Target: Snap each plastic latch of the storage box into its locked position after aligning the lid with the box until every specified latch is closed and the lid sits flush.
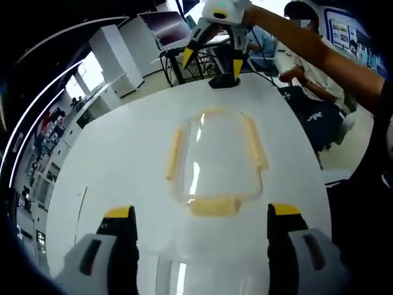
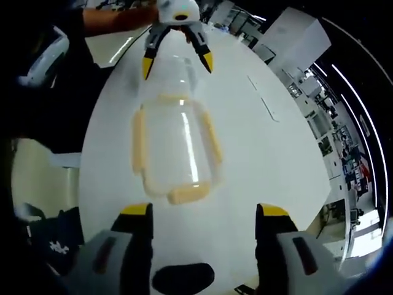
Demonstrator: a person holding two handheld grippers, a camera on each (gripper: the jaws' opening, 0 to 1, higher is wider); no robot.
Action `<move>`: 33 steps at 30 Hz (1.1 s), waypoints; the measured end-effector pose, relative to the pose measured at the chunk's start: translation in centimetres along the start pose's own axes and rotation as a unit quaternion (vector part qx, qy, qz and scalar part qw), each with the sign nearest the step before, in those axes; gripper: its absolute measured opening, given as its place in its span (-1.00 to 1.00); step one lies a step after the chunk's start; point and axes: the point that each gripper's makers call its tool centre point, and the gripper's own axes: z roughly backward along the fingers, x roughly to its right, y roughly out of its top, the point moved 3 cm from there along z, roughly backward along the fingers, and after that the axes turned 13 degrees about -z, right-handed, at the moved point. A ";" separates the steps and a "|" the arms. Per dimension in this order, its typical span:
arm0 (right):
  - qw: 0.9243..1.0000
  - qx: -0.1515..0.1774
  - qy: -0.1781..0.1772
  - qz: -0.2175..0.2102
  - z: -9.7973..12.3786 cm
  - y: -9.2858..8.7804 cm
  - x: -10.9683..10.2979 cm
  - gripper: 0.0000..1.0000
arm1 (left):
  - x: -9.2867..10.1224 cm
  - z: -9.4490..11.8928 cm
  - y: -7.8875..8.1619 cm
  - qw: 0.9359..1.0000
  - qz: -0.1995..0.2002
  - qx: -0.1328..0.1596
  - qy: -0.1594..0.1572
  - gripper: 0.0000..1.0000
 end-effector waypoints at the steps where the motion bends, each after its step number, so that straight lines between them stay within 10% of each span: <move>1: 1.000 0.000 0.002 0.001 0.0 0.0 -0.1 0.34 | 0.1 0.1 -0.1 1.000 0.000 0.000 0.001 0.74; 33: 0.998 -0.013 0.054 -0.028 -4.6 -1.3 0.0 0.18 | 0.9 -2.1 -1.4 0.999 0.020 -0.025 -0.014 0.67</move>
